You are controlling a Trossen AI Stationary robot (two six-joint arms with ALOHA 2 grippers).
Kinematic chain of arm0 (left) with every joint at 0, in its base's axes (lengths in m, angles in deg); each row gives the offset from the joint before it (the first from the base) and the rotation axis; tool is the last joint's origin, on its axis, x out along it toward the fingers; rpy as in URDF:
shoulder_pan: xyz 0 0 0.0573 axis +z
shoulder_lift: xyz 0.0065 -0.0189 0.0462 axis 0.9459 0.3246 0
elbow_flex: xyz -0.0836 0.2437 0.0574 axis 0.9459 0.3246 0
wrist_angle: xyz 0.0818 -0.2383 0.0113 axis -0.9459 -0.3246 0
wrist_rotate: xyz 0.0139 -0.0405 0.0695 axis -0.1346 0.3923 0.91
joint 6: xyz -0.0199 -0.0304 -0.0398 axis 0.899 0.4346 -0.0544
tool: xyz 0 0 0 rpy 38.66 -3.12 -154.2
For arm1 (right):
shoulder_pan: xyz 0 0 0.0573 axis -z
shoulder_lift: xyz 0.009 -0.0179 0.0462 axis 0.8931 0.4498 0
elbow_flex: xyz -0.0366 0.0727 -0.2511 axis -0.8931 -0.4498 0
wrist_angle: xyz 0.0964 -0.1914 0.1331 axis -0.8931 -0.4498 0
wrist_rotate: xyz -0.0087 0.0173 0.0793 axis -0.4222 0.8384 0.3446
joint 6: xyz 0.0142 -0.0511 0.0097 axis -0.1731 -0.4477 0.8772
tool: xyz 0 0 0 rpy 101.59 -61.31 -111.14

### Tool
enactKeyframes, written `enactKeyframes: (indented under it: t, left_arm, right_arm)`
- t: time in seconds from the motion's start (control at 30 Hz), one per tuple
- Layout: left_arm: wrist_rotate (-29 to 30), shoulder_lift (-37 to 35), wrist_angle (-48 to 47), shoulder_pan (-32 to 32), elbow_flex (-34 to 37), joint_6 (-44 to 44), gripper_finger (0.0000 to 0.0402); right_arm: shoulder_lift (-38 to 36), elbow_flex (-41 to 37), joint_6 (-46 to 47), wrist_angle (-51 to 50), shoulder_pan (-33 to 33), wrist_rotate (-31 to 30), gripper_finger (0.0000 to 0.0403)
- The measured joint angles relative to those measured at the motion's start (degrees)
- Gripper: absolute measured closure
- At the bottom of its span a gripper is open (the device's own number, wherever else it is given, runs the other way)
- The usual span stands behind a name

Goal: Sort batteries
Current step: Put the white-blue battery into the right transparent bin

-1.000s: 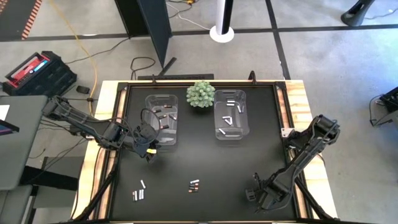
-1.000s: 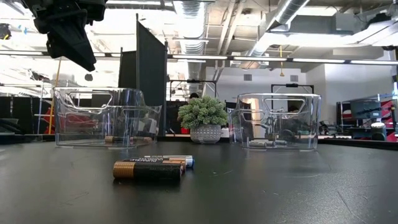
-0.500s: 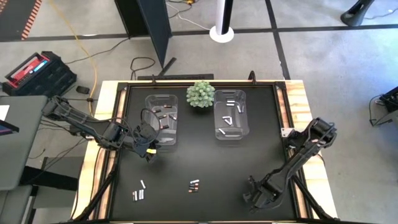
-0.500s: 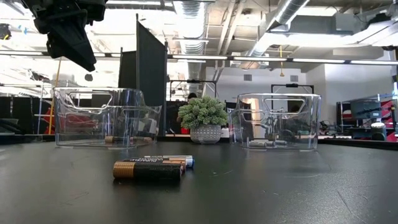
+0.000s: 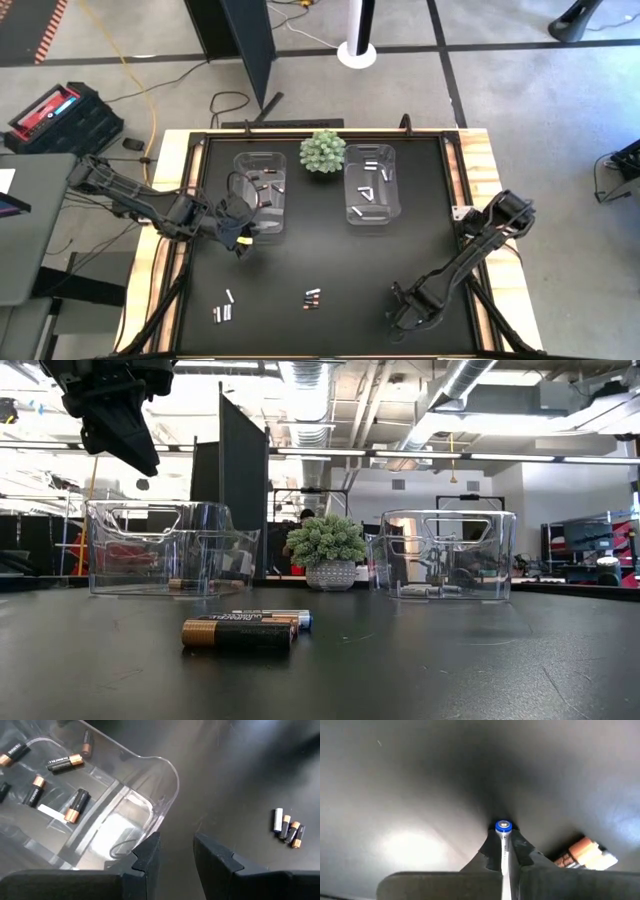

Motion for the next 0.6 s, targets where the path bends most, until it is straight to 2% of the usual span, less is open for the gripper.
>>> enactKeyframes:
  t: [0.37, 0.6]
  left_arm:
    - [0.01, 0.00, -0.36, 0.17, 0.00, -3.17, 0.0290]
    - [-1.94, 0.00, -0.38, 0.06, 0.00, -24.32, 0.0290]
  right_arm:
    - [0.05, 1.66, 1.48, -1.94, 0.07, -1.11, 0.0395]
    - [-0.02, 1.71, 1.51, -1.98, 0.59, -1.04, 0.0395]
